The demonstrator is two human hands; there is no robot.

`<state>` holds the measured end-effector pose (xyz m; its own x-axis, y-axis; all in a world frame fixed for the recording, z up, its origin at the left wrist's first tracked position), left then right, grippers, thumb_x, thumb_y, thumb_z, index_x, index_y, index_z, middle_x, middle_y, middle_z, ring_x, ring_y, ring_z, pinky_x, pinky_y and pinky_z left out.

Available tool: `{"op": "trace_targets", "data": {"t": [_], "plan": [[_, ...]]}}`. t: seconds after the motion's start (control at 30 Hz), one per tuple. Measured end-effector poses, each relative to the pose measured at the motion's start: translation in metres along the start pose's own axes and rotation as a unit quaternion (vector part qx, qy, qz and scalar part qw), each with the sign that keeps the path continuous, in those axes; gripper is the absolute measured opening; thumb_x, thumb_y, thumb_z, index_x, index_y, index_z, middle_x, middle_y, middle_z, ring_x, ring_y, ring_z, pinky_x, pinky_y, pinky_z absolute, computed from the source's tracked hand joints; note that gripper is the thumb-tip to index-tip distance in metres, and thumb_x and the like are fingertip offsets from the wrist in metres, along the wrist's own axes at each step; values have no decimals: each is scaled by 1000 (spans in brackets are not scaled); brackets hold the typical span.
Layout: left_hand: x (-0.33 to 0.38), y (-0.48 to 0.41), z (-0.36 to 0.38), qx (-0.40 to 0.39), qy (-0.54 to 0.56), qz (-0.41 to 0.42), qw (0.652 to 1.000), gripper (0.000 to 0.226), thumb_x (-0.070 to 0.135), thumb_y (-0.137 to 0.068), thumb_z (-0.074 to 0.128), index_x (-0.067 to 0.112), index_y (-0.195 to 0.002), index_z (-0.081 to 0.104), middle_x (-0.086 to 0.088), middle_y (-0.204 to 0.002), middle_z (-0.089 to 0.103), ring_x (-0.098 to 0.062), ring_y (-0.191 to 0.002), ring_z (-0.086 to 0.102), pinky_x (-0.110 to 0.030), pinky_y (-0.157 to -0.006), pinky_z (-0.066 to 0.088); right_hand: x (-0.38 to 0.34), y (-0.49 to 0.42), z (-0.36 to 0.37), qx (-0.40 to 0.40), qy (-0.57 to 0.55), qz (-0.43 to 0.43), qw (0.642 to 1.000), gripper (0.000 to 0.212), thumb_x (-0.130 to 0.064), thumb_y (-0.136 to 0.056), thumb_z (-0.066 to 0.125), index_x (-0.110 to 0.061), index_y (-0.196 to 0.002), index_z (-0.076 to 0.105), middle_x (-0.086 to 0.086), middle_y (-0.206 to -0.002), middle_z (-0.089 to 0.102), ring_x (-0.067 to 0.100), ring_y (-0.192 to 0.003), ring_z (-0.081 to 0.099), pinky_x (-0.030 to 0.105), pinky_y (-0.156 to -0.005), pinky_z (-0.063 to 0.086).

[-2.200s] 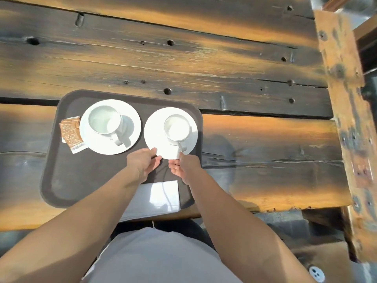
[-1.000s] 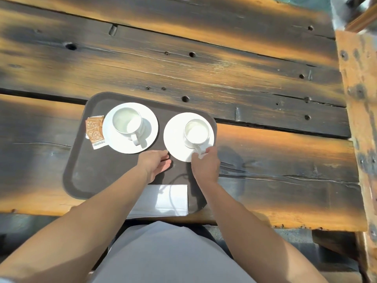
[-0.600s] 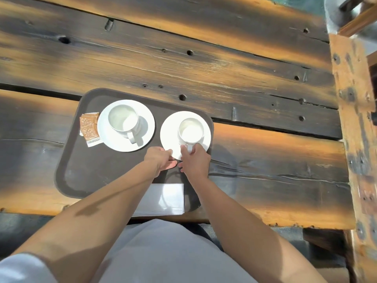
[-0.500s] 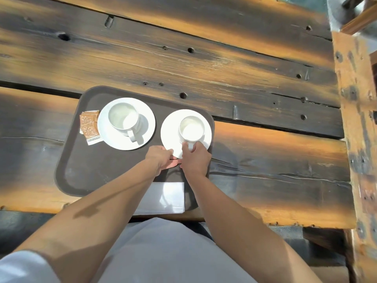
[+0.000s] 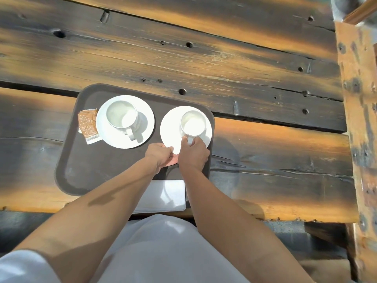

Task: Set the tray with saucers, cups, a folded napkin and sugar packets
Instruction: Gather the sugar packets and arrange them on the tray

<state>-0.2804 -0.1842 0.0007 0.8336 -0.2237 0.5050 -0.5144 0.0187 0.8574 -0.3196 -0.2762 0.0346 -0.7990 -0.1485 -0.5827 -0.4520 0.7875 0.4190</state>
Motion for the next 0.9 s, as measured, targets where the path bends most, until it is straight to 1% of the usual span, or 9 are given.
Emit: {"op": "trace_targets", "data": {"t": [0.13,0.23,0.3,0.4,0.53,0.63,0.7,0.77,0.9], "plan": [[-2,-4,0,-8,5,-3,1000,35,2,-94,61,11,-67,42,-7,-46,64,-15,-42,66,-25,-46,56,0,-1,0,3,-1,-4,1000,31,-41,-95,57,-14,-79,55,2,-83,59,9,-64,37,25,-66,34],[-4,-7,0,-12,9,-6,1000,35,3,-94,62,12,-67,42,-11,-52,67,-22,-48,68,-41,-72,62,1,-1,1,-1,12,-5,1000,30,-41,-95,58,-14,-82,55,2,-82,55,6,-62,39,26,-66,36],[-5,-7,0,-11,13,-6,1000,34,3,-93,62,12,-67,43,-15,-59,69,-26,-54,69,-46,-79,61,3,1,2,-10,3,1,1000,30,-40,-93,60,-11,-86,56,2,-83,56,17,-71,49,27,-67,40],[-5,-8,-1,-8,17,-5,1000,33,3,-92,64,10,-66,45,-19,-71,70,-29,-60,70,-46,-78,61,7,3,3,-20,-15,2,1000,28,-39,-90,64,-14,-89,53,-4,-77,53,20,-75,56,28,-65,43],[-6,-9,-2,-22,37,-12,999,30,4,-93,63,9,-68,47,-20,-74,70,-26,-56,72,-38,-67,63,10,1,1,-50,-39,3,998,31,-40,-86,70,-18,-89,49,-10,-75,48,21,-76,61,34,-66,56],[-9,-10,-5,-42,43,-20,998,20,10,-92,67,6,-76,55,-21,-85,72,-28,-67,74,-38,-74,62,12,0,0,-80,-25,6,996,38,-43,-80,75,-17,-91,49,-10,-79,49,26,-78,66,40,-70,60],[-11,-10,-10,-52,80,-26,995,18,18,-92,68,1,-87,62,-20,-89,71,-30,-73,73,-38,-78,62,13,2,1,-101,-17,25,994,40,-43,-79,74,-16,-95,50,-5,-86,53,31,-81,70,45,-71,61],[-13,-11,-18,-40,150,-36,987,25,23,-94,66,-2,-96,63,-19,-92,71,-30,-81,73,-35,-77,61,14,5,2,-125,-3,38,991,42,-42,-79,73,-14,-101,51,1,-96,56,35,-84,71,47,-72,61],[-15,-8,-44,19,322,-40,946,23,20,-96,63,-3,-99,58,-18,-98,67,-28,-91,69,-33,-86,56,16,9,4,-139,22,40,989,42,-35,-82,70,-13,-112,51,5,-103,53,36,-88,70,47,-74,61]]}}
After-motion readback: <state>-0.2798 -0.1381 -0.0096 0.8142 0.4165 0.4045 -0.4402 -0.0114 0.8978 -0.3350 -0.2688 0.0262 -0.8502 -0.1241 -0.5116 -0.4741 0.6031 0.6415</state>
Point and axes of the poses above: each hand's wrist, its own y-axis away from the middle knuckle, its own z-axis out of the palm, x = y × z, the point moved 1 cm from there along -y, towards the middle knuckle
